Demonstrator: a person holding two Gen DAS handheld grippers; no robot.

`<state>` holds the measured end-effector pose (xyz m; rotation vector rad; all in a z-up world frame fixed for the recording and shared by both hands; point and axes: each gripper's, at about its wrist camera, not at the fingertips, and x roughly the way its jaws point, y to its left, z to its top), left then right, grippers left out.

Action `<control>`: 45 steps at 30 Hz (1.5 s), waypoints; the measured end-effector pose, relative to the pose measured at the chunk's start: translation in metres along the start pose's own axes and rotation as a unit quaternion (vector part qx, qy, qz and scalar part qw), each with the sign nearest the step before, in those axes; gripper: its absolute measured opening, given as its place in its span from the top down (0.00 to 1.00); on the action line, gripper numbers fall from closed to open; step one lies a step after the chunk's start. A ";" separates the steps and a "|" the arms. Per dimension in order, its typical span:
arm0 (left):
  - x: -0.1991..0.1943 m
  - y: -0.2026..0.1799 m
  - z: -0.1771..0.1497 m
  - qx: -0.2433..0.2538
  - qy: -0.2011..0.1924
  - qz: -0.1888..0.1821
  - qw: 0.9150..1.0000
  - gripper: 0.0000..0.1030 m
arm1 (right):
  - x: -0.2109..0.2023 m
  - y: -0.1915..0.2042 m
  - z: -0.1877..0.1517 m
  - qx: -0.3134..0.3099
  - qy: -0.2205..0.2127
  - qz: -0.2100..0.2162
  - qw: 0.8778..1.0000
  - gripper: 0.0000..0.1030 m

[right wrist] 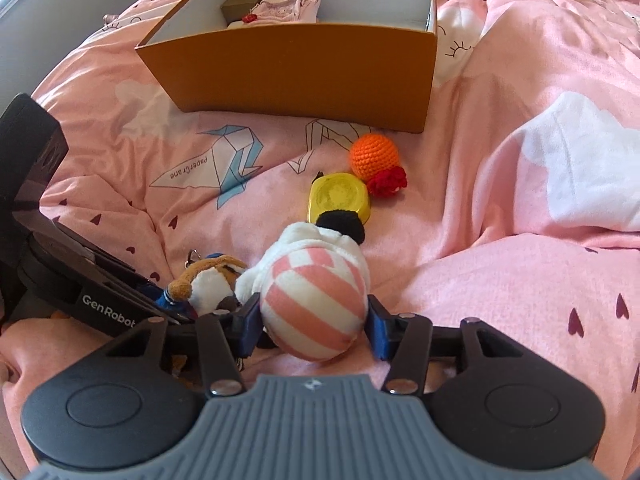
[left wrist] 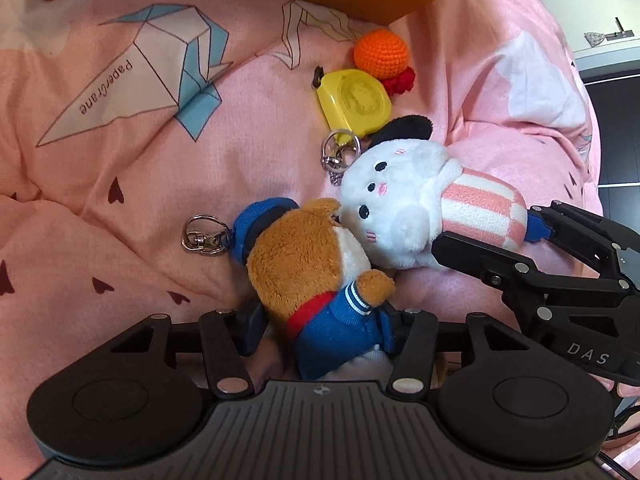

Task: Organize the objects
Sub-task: 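Grasp the brown bear plush with the left tool while the right grasps the white striped plush, then lift and carry both plush toys toward the orange box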

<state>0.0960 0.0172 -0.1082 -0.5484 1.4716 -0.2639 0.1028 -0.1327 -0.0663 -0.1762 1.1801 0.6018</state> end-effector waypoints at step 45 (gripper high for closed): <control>-0.050 0.034 0.009 0.008 -0.181 0.161 0.970 0.36 | 0.059 0.074 0.047 -0.100 -0.050 -0.060 0.992 0.37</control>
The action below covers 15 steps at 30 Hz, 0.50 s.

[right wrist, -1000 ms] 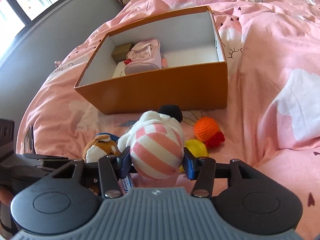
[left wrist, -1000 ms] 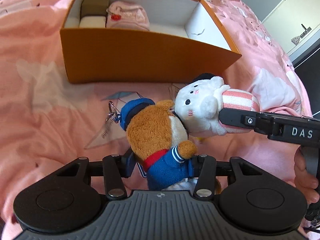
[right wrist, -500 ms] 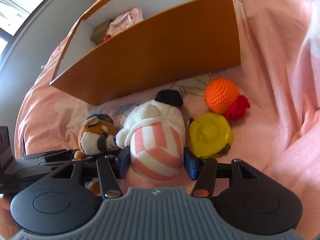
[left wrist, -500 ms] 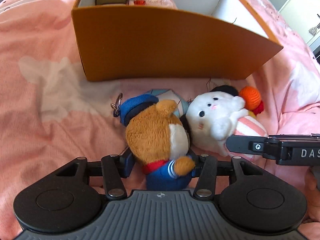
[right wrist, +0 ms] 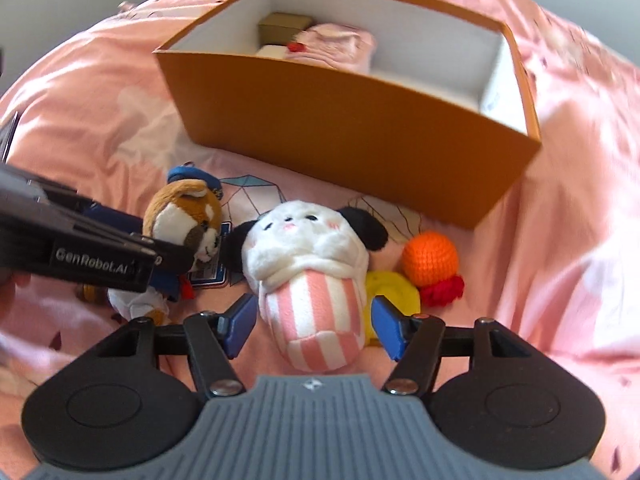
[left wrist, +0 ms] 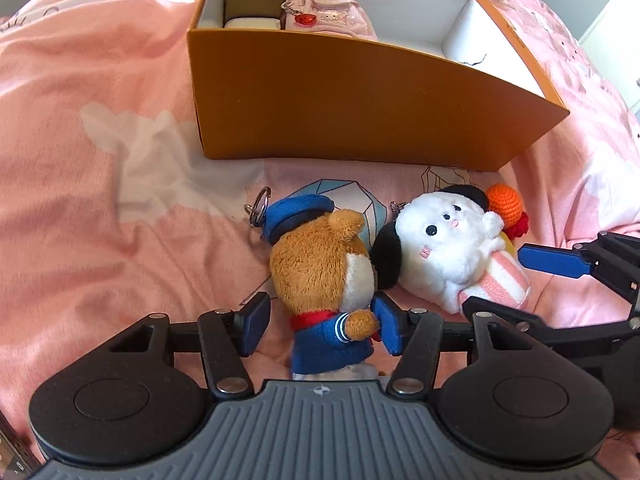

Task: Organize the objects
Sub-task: 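Lift and carry both plush toys toward the orange box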

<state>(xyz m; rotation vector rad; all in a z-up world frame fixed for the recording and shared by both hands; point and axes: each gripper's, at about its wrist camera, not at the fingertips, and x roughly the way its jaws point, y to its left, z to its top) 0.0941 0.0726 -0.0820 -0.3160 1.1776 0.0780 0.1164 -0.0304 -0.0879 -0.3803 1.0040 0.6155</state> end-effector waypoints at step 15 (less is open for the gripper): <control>0.011 0.000 0.013 -0.030 0.019 -0.022 0.999 0.40 | 0.026 0.040 0.005 -0.199 0.009 -0.079 0.977 0.34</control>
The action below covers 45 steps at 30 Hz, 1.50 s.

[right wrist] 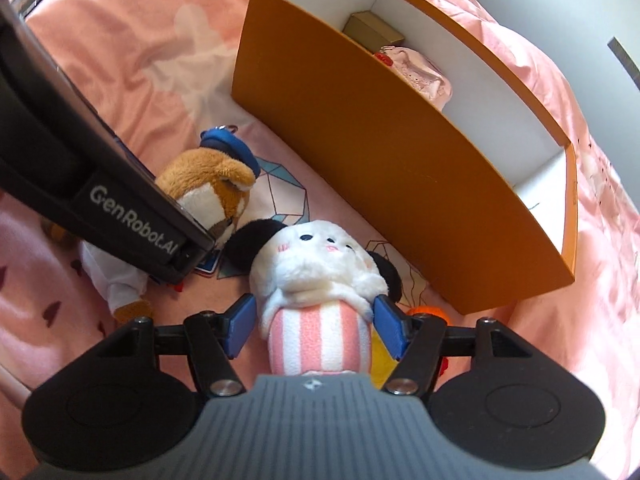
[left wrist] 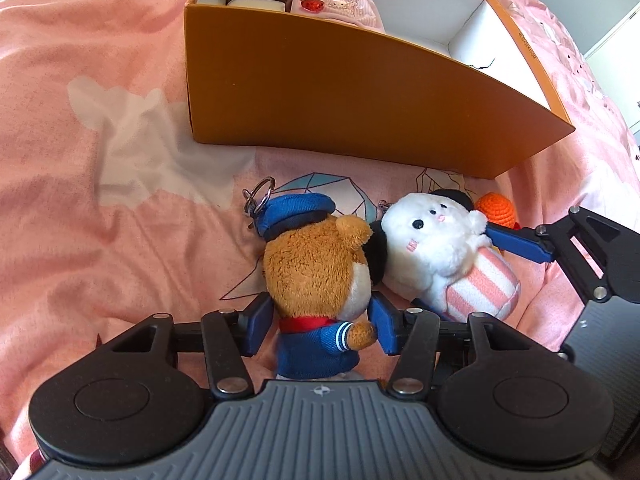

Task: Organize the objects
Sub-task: 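Lift and carry both plush toys toward the orange box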

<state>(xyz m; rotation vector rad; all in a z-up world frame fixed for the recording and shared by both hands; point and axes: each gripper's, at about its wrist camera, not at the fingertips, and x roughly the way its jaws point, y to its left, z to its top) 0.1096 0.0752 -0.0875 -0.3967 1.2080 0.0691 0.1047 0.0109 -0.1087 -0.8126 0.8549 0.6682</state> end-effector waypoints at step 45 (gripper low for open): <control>-0.019 -0.004 -0.001 0.007 -0.050 -0.003 0.999 0.52 | -0.045 -0.116 -0.047 0.296 -0.063 0.138 0.943 0.37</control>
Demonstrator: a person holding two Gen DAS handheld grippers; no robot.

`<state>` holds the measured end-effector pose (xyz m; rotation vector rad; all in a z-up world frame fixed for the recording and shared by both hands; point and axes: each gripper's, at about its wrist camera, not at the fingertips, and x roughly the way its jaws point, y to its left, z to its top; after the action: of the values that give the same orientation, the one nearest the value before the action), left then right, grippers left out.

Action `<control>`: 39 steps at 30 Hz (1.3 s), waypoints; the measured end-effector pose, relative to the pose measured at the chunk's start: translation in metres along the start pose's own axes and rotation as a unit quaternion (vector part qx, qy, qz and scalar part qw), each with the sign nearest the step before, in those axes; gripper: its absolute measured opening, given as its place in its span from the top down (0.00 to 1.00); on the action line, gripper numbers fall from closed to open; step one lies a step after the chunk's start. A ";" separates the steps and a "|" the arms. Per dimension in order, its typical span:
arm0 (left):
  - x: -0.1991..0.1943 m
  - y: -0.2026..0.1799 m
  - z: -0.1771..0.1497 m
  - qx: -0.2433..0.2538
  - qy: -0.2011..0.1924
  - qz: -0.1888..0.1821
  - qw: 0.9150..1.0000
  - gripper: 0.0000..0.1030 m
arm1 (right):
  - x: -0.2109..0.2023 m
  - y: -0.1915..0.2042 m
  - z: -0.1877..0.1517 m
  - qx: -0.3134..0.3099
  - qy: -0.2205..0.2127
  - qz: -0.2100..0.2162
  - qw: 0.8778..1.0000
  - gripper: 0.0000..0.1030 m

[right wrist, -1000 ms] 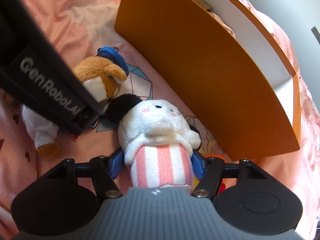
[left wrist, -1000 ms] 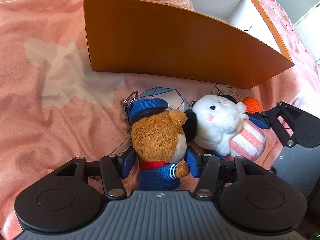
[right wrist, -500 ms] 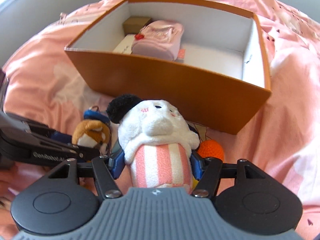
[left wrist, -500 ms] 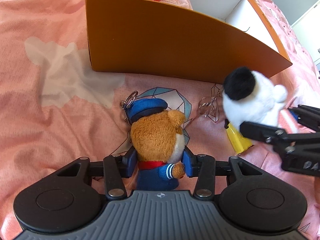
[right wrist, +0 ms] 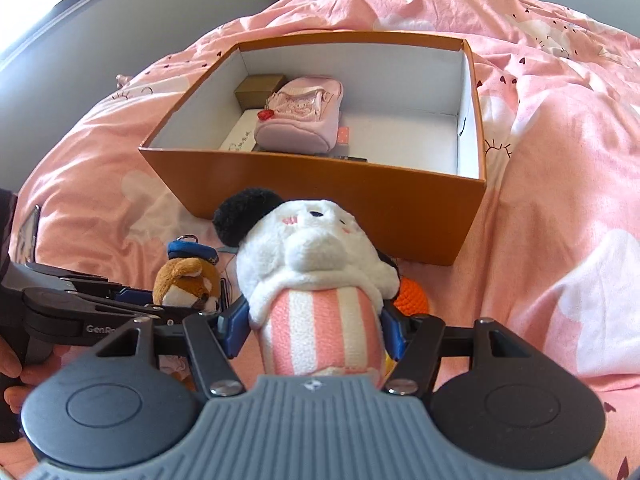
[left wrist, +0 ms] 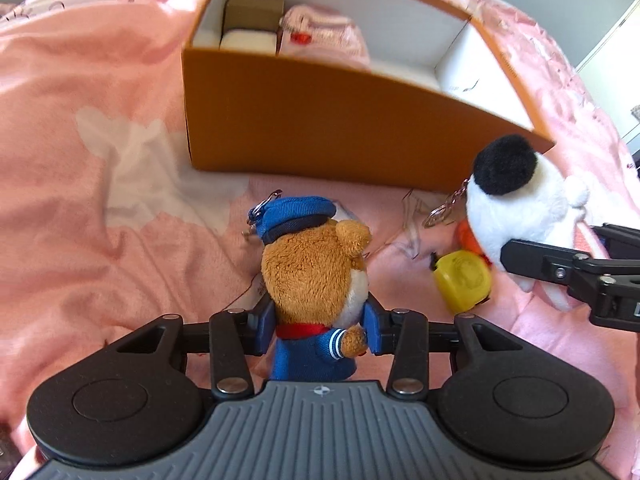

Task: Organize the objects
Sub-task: 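Lift and carry both plush toys toward the orange box, then lower the bear plush into the orange box with the left tool while the right lowers the striped plush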

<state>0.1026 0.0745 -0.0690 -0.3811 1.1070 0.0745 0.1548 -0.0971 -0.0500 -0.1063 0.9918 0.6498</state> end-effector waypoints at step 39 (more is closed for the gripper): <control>0.032 -0.052 0.184 0.068 -0.060 -0.089 0.992 0.52 | 0.043 -0.077 0.162 0.106 -0.012 0.035 0.994 0.36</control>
<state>0.2874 0.0839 -0.0115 -0.3469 0.9502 -0.1350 0.3338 -0.0799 -0.0104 0.1239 1.0398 0.6037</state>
